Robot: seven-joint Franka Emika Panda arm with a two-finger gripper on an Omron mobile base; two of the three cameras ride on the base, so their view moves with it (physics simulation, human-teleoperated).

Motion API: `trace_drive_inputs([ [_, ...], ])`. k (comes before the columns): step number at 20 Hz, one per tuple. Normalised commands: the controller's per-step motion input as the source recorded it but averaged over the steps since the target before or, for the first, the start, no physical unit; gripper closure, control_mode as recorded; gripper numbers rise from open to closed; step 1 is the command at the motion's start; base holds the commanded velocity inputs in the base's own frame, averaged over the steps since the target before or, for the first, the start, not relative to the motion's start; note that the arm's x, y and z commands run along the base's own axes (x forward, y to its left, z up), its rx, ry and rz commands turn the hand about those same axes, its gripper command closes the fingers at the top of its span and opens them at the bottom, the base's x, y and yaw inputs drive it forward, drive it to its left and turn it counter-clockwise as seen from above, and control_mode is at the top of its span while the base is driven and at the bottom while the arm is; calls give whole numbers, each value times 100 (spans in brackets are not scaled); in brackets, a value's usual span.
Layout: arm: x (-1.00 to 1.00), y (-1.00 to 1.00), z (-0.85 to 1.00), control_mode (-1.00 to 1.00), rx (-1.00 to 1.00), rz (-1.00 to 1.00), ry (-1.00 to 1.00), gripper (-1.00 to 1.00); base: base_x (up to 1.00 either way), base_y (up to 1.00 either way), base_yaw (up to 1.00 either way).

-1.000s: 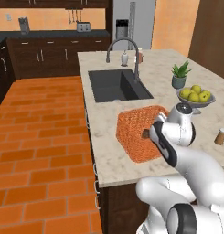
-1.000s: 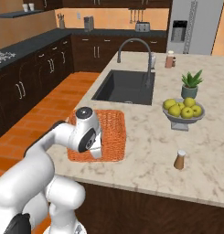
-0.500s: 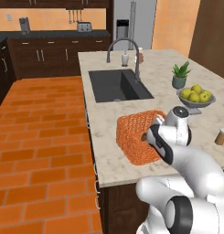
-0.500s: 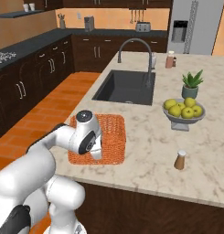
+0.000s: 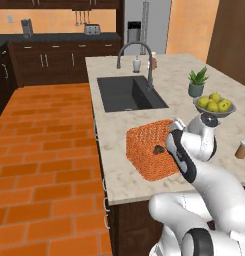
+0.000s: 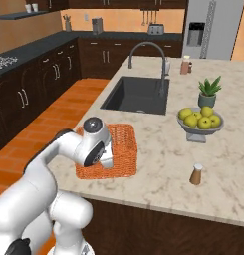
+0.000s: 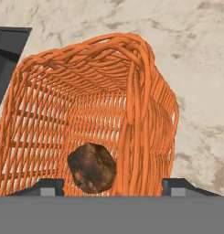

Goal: Open the cabinet, pick up the bread from the cabinet and place it in the basket. Then move the basket to the dining counter.

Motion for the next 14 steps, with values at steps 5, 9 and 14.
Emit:
trace_drive_inputs([
  [5, -47, 0, 62, -100, 0, 16, -11, -100, 0, 0, 0],
  [9, -61, 0, 95, -100, -3, 7, -2, -100, 0, 0, 0],
  [14, -95, 2, 97, -100, -9, 6, 1, -100, 0, 0, 0],
])
